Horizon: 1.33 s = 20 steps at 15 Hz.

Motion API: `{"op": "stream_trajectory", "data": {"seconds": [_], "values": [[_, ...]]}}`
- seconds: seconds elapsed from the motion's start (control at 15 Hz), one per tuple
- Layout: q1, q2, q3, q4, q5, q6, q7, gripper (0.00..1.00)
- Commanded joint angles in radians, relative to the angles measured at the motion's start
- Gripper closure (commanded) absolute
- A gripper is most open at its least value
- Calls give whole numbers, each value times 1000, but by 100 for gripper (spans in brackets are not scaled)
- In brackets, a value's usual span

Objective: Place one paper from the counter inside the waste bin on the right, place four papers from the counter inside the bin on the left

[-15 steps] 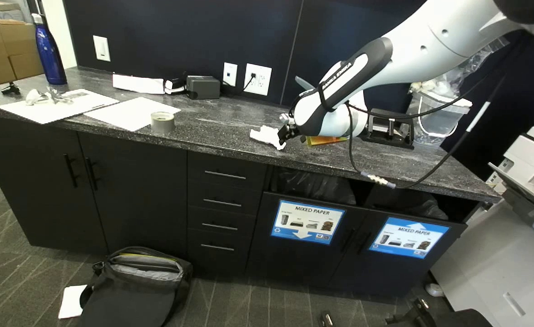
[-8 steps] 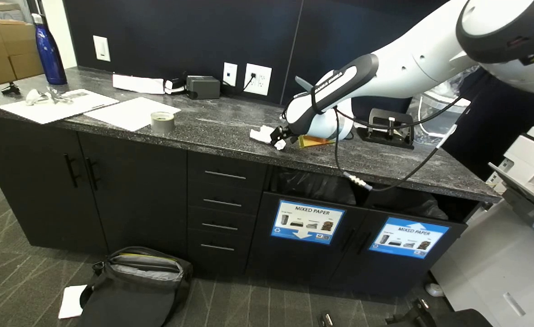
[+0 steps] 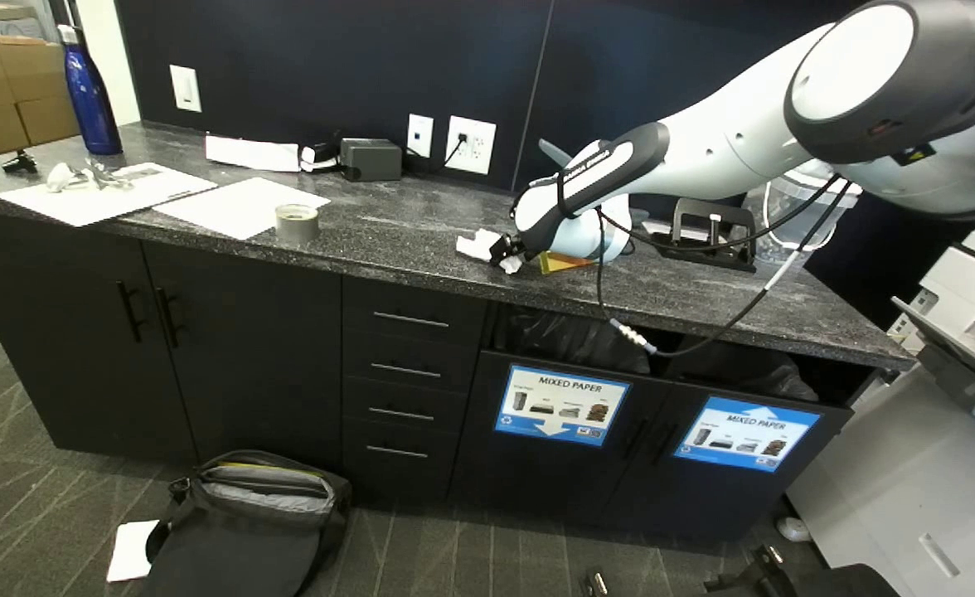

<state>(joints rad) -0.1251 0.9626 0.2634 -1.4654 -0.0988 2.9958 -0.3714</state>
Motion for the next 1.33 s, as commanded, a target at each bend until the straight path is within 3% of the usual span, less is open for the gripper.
{"op": "stream_trajectory", "data": {"seconds": [0.0, 0.27, 0.6, 0.73, 0.93, 1.27], "values": [[14, 58, 4, 93, -25, 8, -30, 26], [47, 59, -41, 106, -27, -9, -2, 58], [103, 3, -121, 50, -22, -106, 74, 89], [124, -33, -163, 8, -29, -166, 94, 93], [137, -94, -187, -86, -30, -210, 105, 90], [139, -210, -241, -281, -39, -191, 135, 90]]}}
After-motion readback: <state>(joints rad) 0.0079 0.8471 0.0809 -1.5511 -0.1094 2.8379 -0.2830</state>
